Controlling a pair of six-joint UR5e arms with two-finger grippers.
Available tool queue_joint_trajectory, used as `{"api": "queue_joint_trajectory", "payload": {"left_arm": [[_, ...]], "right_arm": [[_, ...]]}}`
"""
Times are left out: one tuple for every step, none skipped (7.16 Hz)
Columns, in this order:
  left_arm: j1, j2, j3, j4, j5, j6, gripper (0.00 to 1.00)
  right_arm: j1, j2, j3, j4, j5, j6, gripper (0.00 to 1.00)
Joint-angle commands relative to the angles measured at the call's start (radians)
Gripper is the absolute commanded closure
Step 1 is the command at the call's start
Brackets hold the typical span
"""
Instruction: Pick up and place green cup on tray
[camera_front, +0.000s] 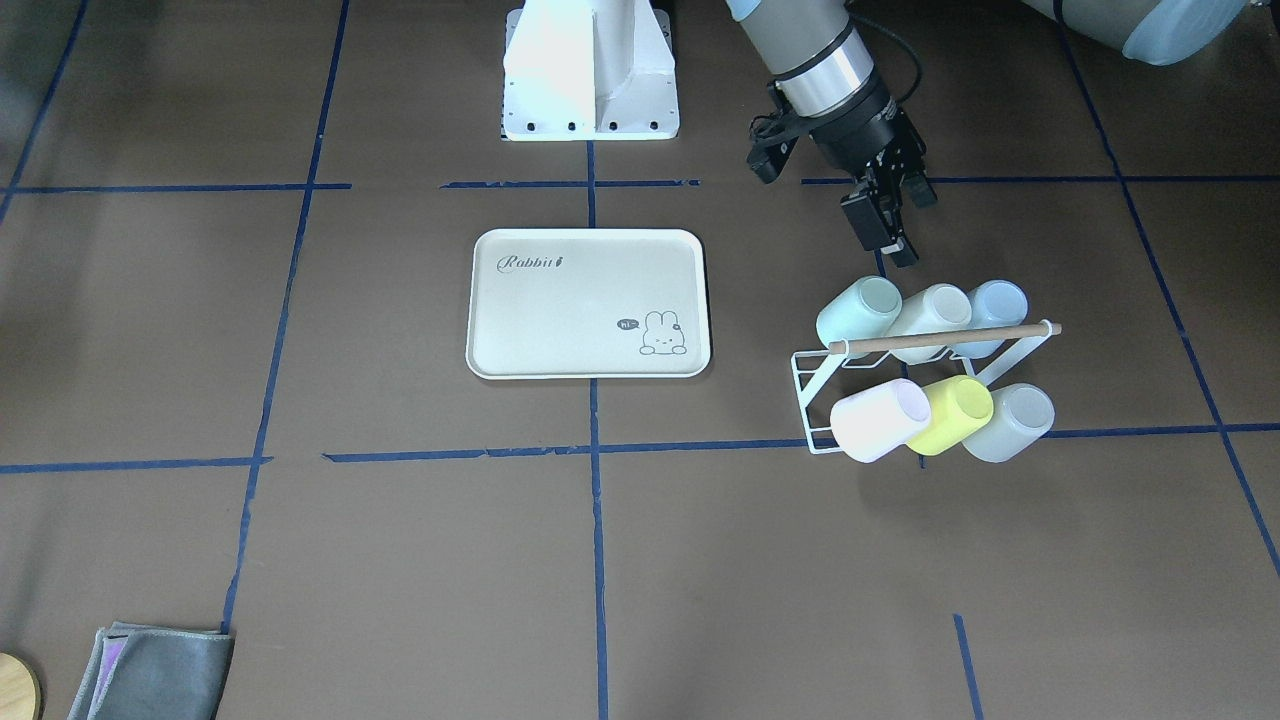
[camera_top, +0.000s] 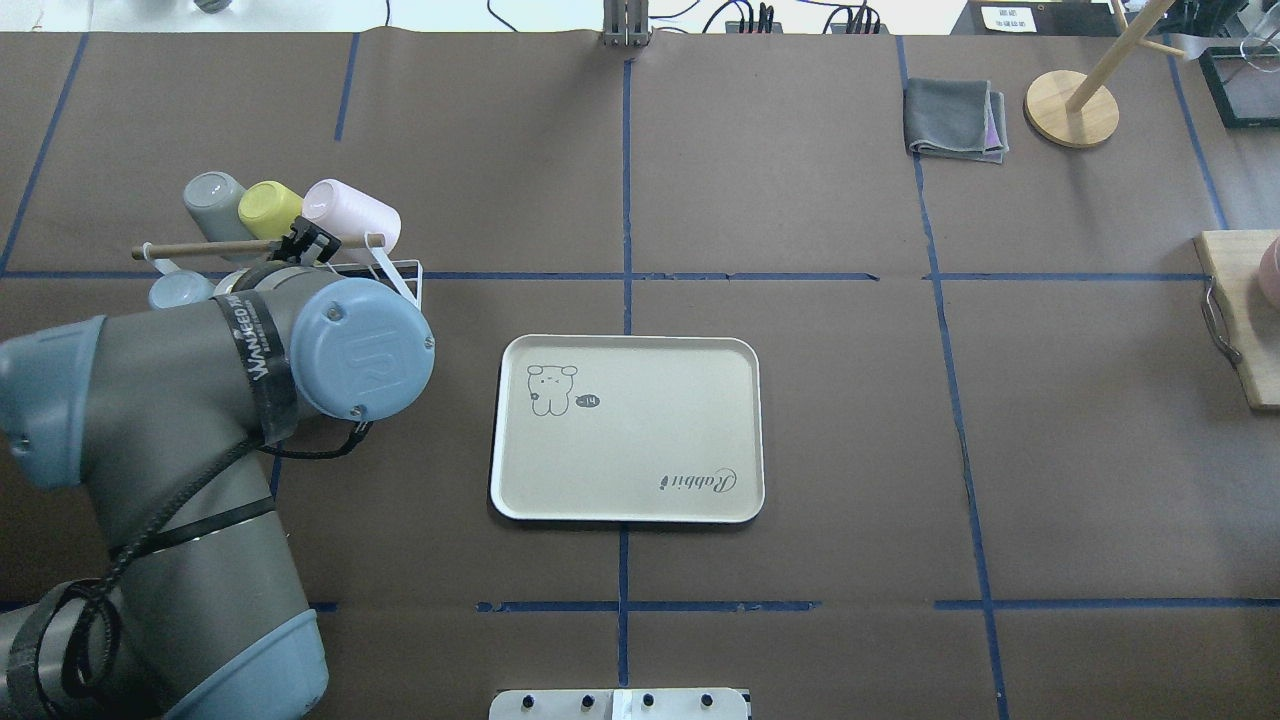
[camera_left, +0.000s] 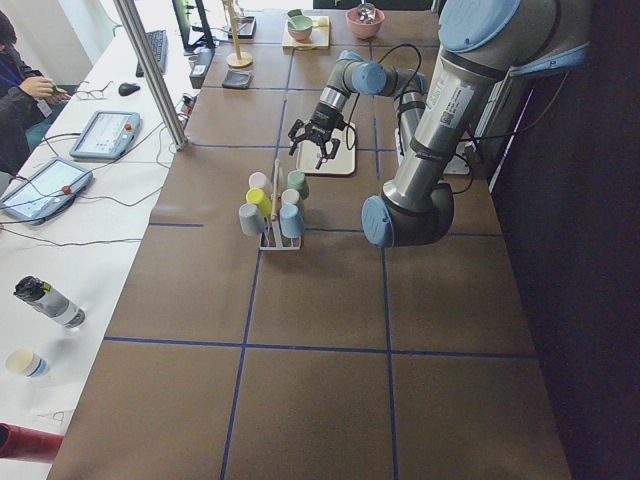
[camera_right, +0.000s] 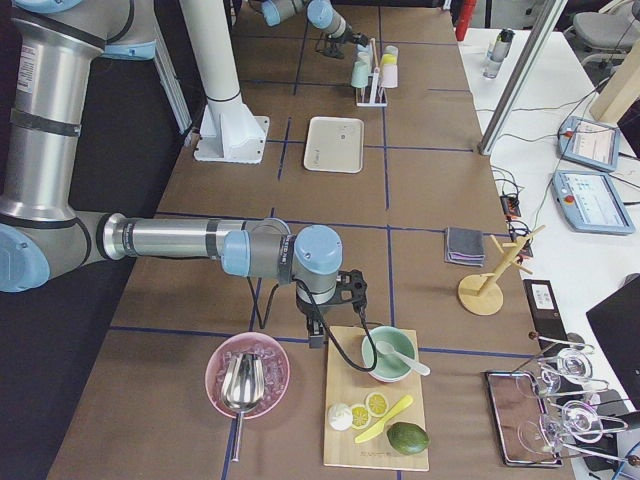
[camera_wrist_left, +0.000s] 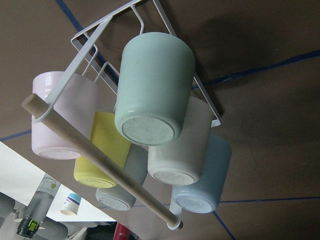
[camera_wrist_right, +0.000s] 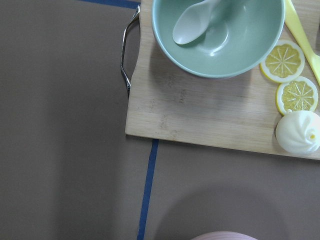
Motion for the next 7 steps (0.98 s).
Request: {"api": "queue_joint_trajectory", "payload": {"left_arm": [[0.011, -0.02, 0.083, -0.035, 0.019, -0.003, 0.0], [0.011, -0.023, 0.116, -0.069, 0.019, -0.005, 0.0], [0.013, -0.023, 0.137, -0.092, 0.032, -0.035, 0.0], [0.023, -0.028, 0.171, -0.096, 0.04, -0.058, 0.0], [0.024, -0.026, 0.18, -0.109, 0.048, -0.062, 0.0], [0.024, -0.028, 0.202, -0.112, 0.055, -0.063, 0.0], [0.024, -0.026, 0.222, -0.135, 0.062, -0.062, 0.0]], "right_arm": [[0.0, -0.004, -0.003, -0.001, 0.002, -0.001, 0.0], [0.0, -0.004, -0.013, -0.001, 0.002, -0.001, 0.0], [0.0, -0.001, -0.02, -0.001, 0.002, -0.001, 0.0], [-0.002, 0.001, -0.02, 0.001, 0.003, -0.001, 0.0], [-0.002, 0.001, -0.02, 0.001, 0.002, -0.001, 0.0], [-0.002, 0.001, -0.02, 0.0, 0.002, -0.001, 0.0], [0.0, 0.001, -0.02, -0.001, 0.002, -0.001, 0.0]]}}
